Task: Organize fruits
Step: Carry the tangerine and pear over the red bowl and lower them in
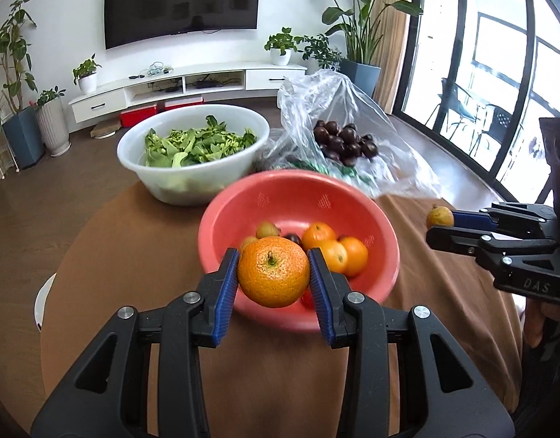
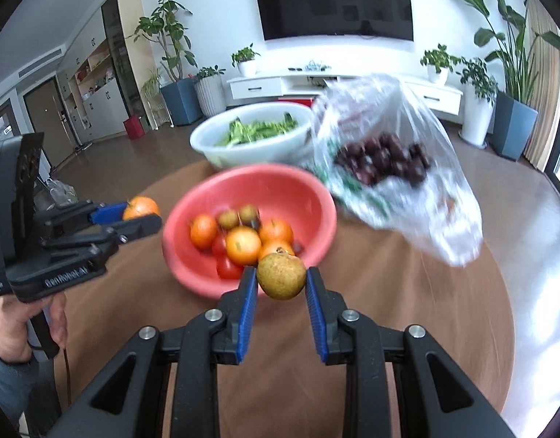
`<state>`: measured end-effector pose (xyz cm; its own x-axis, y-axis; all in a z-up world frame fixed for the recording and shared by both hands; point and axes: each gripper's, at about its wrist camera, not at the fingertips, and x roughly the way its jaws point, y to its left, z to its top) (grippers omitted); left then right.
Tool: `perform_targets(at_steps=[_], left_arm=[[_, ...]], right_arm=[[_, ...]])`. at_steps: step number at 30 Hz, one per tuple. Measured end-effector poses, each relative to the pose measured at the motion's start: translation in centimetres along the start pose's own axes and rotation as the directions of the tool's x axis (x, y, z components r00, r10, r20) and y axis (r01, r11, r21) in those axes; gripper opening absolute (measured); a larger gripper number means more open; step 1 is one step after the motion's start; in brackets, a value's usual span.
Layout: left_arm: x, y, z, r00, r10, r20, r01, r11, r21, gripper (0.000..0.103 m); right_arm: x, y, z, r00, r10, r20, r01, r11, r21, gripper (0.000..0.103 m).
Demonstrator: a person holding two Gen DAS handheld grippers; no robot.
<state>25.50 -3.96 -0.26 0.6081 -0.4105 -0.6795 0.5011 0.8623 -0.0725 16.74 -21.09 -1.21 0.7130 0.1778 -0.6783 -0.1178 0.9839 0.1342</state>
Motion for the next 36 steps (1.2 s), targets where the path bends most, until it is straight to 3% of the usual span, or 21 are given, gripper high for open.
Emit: perform_targets(at_steps=[7, 17, 36], left_arm=[[3.4, -0.3, 1.1, 0.999, -0.003, -0.045, 0.004, 1.000, 0.019, 0.035], [8.9, -0.5, 1.1, 0.995, -0.011, -0.100, 0.014, 1.000, 0.027, 0.036], [10.5, -0.7, 1.2, 0.995, 0.003, -0.103, 0.001, 0.999, 0.039, 0.037]], right_arm=[[4.2, 1.0, 2.9, 0.999, -0.018, -0.045, 0.018, 1.000, -0.004, 0.029], [8.2, 0.2, 3.4, 0.993, -0.054, -0.107, 0.056, 0.998, 0.012, 0.029], [10.6, -0.4, 2.5, 0.984, -0.075, -0.163, 0.077, 0.997, 0.008, 0.030]])
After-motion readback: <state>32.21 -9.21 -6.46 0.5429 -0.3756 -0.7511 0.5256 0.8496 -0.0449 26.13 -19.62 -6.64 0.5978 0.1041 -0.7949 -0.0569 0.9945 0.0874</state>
